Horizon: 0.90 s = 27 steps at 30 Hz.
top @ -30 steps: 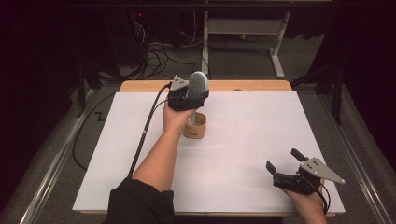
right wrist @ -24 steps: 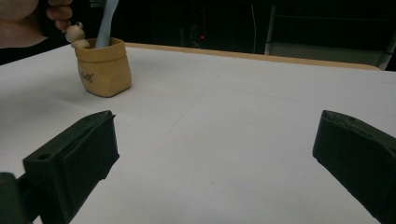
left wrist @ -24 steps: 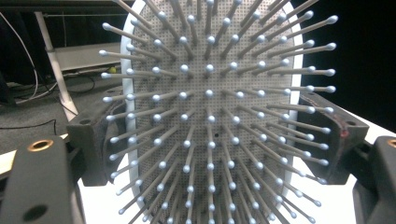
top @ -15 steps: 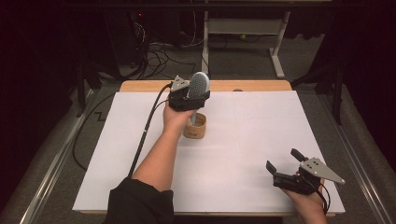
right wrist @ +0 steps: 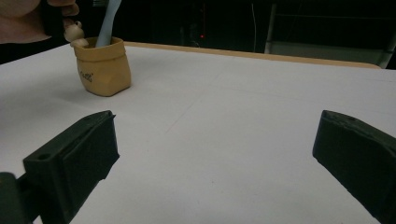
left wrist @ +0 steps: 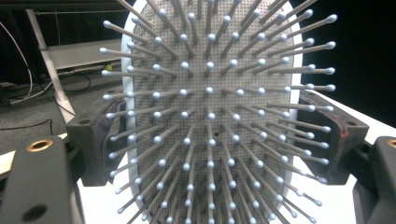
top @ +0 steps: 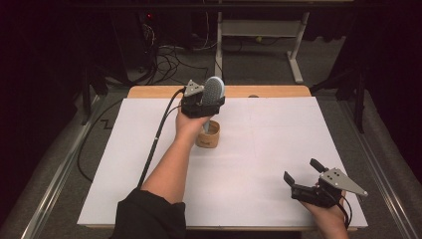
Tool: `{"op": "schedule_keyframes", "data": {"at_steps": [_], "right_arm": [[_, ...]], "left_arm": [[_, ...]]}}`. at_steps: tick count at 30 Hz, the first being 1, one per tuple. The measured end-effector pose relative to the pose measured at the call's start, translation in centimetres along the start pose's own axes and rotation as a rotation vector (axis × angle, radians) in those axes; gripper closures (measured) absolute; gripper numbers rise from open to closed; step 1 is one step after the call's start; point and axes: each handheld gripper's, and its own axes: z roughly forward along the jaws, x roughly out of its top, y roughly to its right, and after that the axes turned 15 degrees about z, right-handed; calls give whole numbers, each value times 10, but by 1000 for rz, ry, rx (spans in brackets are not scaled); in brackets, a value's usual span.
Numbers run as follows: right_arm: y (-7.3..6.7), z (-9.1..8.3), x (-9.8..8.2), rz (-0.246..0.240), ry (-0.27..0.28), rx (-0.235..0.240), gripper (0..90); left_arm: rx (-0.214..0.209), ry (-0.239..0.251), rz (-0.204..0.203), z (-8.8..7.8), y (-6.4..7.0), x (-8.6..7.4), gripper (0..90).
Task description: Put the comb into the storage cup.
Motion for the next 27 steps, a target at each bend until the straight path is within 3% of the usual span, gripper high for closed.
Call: {"op": "schedule_keyframes", "data": {"at_steps": [27], "right_arm": [[-1,0,0,1,0,-1,8]], "left_arm": [[-20,-13,-2,3,4,-2,152]]}}
